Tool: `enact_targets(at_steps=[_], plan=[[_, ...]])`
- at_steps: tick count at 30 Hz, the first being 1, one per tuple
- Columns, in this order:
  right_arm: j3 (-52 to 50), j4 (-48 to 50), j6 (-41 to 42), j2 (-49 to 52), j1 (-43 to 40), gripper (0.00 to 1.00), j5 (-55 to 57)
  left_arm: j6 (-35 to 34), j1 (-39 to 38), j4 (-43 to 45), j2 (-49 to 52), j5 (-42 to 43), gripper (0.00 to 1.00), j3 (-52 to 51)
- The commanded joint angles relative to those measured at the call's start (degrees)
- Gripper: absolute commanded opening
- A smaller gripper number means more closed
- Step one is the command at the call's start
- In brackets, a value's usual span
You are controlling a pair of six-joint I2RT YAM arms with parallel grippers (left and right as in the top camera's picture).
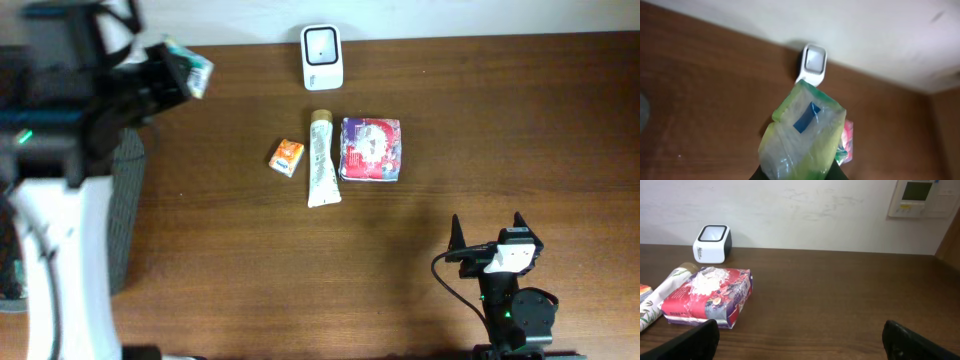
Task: Scan the item barcode
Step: 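Place the green packet beside the orange packet with the left gripper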
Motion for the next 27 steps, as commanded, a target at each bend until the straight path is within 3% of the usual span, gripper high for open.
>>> enact_targets(at_steps=[1,4,9,15,16,17,18,20,21,23,26,27], plan=[[-0.5,-0.2,-0.3,-0.3,0.3,0.99,0.3,10.7,-10.0,-1.2,9.6,-5.1,0.0,-0.3],[-0.5,-0.2,-0.3,-0.3,0.3,0.99,0.3,10.6,-15.5,-4.8,19.3,-11.9,0.0,-0.3],[-0.5,-0.2,-0.3,-0.3,0.3,0.99,0.3,10.6,-18.7,-7.3,33.7,-11.8,0.0,-0.3],[-0.5,-0.2,-0.3,-0.3,0.3,0.99,0.3,10.6,-18.8,-2.6,43.1,-11.1,0.22,-0.3],[-0.5,-0.2,-0.3,-0.3,0.3,0.99,0.3,10.6,-18.8,-2.2,43.2,-11.1,0.32,-0.3],[-0.5,-0.2,-0.3,-0.3,0.3,0.99,0.3,10.6,-18.8,-1.6,43.3,-11.1,0.49,-0.3],[-0.5,-0.2,-0.3,-0.3,0.3,0.99,0.3,10.6,-18.8,-1.3,43.3,-11.1,0.55,-0.3],[-0.5,-0.2,-0.3,-0.3,0.3,0.99,0.3,10.6,-18.7,-1.1,43.3,-13.0,0.66,-0.3],[-0.5,-0.2,-0.3,-0.3,0.3,0.99,0.3,10.6,-18.0,-2.2,43.3,-19.7,0.67,0.6],[-0.5,-0.2,-0.3,-0.3,0.3,0.99,0.3,10.6,-16.8,-6.1,43.3,-21.9,0.67,4.7],[-0.5,-0.2,-0.3,-0.3,0.3,0.99,0.3,10.3,-13.3,-18.7,43.3,-21.9,0.82,25.6],[-0.5,-0.2,-0.3,-0.3,0.3,0.99,0.3,9.2,-11.8,-23.5,43.3,-21.9,0.98,36.0]])
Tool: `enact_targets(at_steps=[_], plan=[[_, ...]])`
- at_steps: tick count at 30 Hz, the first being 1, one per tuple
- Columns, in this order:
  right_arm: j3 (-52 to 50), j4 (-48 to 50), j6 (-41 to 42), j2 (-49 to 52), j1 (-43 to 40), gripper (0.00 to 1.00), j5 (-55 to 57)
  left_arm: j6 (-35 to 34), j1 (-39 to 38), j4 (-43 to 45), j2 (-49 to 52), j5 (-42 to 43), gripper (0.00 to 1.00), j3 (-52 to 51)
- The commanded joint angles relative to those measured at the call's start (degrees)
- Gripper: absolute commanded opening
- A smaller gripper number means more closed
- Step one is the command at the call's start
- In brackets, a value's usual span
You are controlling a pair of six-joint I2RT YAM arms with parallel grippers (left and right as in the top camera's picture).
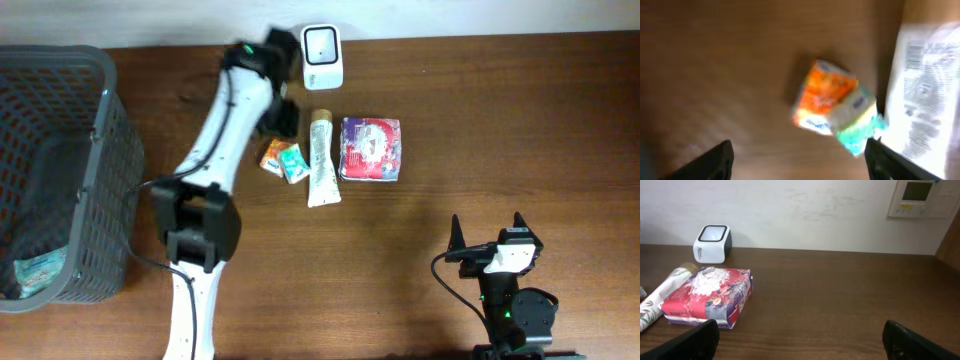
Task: Scan the item barcode
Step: 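Place the green packet beside the orange packet with the left gripper, then grasp the light green tissue pack in the basket with the left gripper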
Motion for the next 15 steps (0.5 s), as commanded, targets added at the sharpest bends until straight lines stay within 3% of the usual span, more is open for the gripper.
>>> enact_targets(at_steps=[1,3,5,11,13,15], plan=[[-0.5,-0.2,-0.3,-0.3,0.3,0.99,0.3,-2.0,4.4,-9.3,-1.2,-2.0,0.99,25.8],[-0.5,-0.2,-0.3,-0.3,0.3,0.99,0.3,-1.7,7.5,-13.0,-1.3,-1.6,0.99,39.3],[-0.5,-0.2,-0.3,-0.3,0.3,0.99,0.3,-2.2,11.3,-12.7,-5.1,0.5,0.99,43.7],[-0.5,-0.2,-0.3,-0.3,0.3,0.99,0.3,-2.2,26.1,-13.0,-18.9,0.5,0.99,40.6],[-0.5,-0.2,-0.3,-0.3,0.3,0.99,0.3,-2.3,30.3,-13.0,-21.9,0.5,0.99,35.0],[-0.5,-0.2,-0.3,-0.3,0.3,0.99,0.3,-7.0,34.7,-13.0,-23.7,-2.0,0.99,27.4]])
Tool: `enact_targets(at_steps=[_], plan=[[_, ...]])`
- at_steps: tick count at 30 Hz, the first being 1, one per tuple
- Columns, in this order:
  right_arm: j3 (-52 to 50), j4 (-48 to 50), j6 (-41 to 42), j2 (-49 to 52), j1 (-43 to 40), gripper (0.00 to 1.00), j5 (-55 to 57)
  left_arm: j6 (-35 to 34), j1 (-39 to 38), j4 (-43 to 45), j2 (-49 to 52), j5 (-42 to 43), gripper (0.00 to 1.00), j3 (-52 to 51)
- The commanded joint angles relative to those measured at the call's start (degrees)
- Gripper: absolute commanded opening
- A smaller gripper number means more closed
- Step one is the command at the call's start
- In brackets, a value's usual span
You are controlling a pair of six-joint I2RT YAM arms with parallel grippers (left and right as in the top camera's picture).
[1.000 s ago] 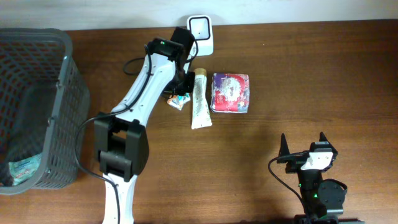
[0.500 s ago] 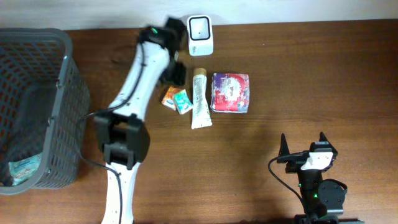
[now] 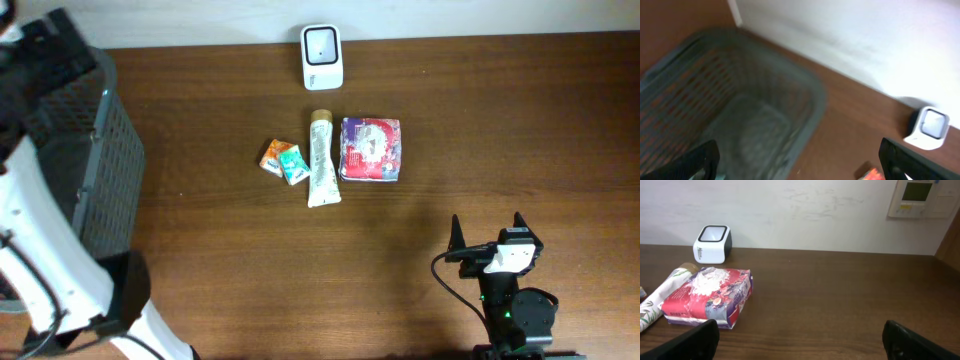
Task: Scan the item barcode
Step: 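Grasp the light green tissue pack in the basket with the left gripper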
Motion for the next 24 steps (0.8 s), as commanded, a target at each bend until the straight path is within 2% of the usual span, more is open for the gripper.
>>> enact_targets(at_steps=[1,4,7,8,11,12,13,14,15,18,24], plan=[[-0.5,-0.2,-0.4,-0.3,0.3,0.99,0.3,-5.6,5.9,-0.2,-1.0,-4.2,0.99,-9.6],[-0.5,-0.2,-0.4,-0.3,0.3,0.99,0.3,-10.3,11.8,0.4,0.0,-7.1,0.99,-19.3],[-0.5,-0.2,-0.4,-0.3,0.3,0.99,0.3,-11.2,17.9,2.2,0.3,-7.7,0.99,-30.7],[-0.5,-0.2,-0.4,-0.3,0.3,0.99,0.3,-13.7,19.9,5.0,0.3,-7.6,0.99,-36.5],[-0.5,-0.2,-0.4,-0.3,0.3,0.99,0.3,-14.3,21.3,12.7,0.3,-7.0,1.0,-49.2],[-0.5,-0.2,-0.4,-0.3,0.3,0.99,0.3,-14.3,21.3,15.9,0.3,-3.4,0.94,-52.9],[-0.5,-0.2,-0.4,-0.3,0.3,0.99,0.3,-14.3,21.3,18.2,0.3,-2.0,0.94,-55.9],[-0.5,-0.2,-0.4,-0.3,0.3,0.99,0.3,-14.3,21.3,20.4,0.3,-2.2,0.99,-58.9],[-0.5,-0.2,-0.4,-0.3,0.3,0.99,0.3,-14.3,21.3,22.0,0.3,-2.9,0.99,-62.2],[-0.5,-0.2,-0.4,-0.3,0.3,0.99,0.3,-26.4,21.3,22.6,0.3,-13.3,0.99,-69.4],[-0.5,-0.2,-0.4,-0.3,0.3,0.99,0.3,-29.2,21.5,24.3,0.3,-20.7,0.99,-76.2]])
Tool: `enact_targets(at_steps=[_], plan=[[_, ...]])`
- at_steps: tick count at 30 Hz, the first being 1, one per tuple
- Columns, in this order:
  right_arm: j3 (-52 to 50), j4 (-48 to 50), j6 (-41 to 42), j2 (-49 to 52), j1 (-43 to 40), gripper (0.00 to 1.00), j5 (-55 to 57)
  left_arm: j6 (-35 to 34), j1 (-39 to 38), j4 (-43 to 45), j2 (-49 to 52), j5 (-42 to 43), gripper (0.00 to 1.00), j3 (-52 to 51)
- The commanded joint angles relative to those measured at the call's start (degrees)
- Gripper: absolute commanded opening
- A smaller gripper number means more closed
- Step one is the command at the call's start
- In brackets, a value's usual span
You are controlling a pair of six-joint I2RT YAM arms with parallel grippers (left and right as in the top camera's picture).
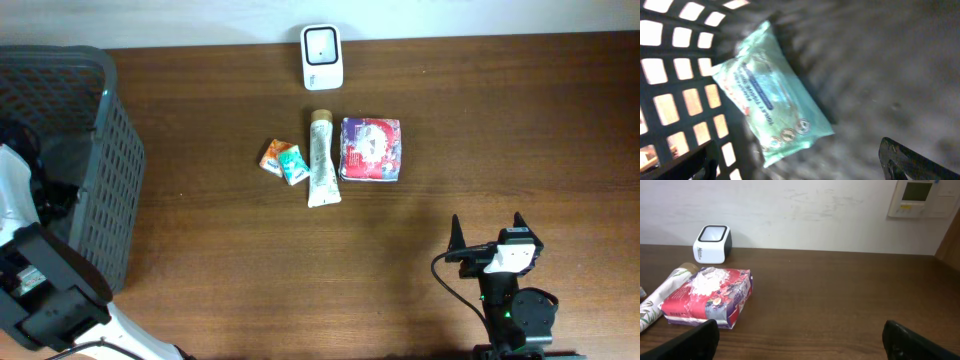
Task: Scan the item barcode
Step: 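Grasp the light green tissue pack in the basket with the left gripper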
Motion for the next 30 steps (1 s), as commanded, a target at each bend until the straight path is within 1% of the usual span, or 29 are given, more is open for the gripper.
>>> enact_targets(at_steps=[1,6,12,15,16,18,20,23,26,27,29,30], plan=[[-0.5,-0.2,-0.3,-0.3,0.3,0.99,0.3,-2.8,0.4,0.8,-0.5,-5.4,0.99,-2.8],[-0.5,-0.2,-0.3,-0.3,0.3,0.99,0.3,-2.8,2.0,3.7,-0.5,-5.5,0.99,-7.6],[-0.5,-0.2,-0.3,-0.3,0.3,0.99,0.3,-2.8,5.7,10.1,-0.5,-5.2,1.0,-12.5],[-0.5,-0.2,-0.3,-0.3,0.3,0.99,0.3,-2.8,5.8,12.5,-0.5,-5.2,0.85,-13.3],[-0.5,-0.2,-0.3,-0.3,0.3,0.99,0.3,-2.8,5.8,12.9,-0.5,-4.6,0.84,-13.3],[-0.5,-0.2,-0.3,-0.3,0.3,0.99,0.3,-2.8,5.8,13.7,-0.5,-2.8,0.84,-13.3],[-0.5,-0.2,-0.3,-0.3,0.3,0.99,0.3,-2.8,5.8,14.9,-0.5,0.9,0.84,-13.3],[-0.5,-0.2,-0.3,-0.3,0.3,0.99,0.3,-2.8,5.8,14.9,-0.5,1.3,0.84,-13.8],[-0.5,-0.2,-0.3,-0.3,0.3,0.99,0.3,-2.8,5.8,17.3,-0.5,1.3,0.84,-17.5],[-0.5,-0.2,-0.3,-0.3,0.3,0.99,0.3,-2.8,5.8,18.2,-0.5,1.3,0.78,-18.6],[-0.5,-0.2,-0.3,-0.3,0.3,0.99,0.3,-2.8,5.8,19.8,-0.5,1.2,0.59,-19.7],[-0.5,-0.2,-0.3,-0.3,0.3,0.99,0.3,-2.8,5.8,20.7,-0.5,1.2,0.56,-19.6]])
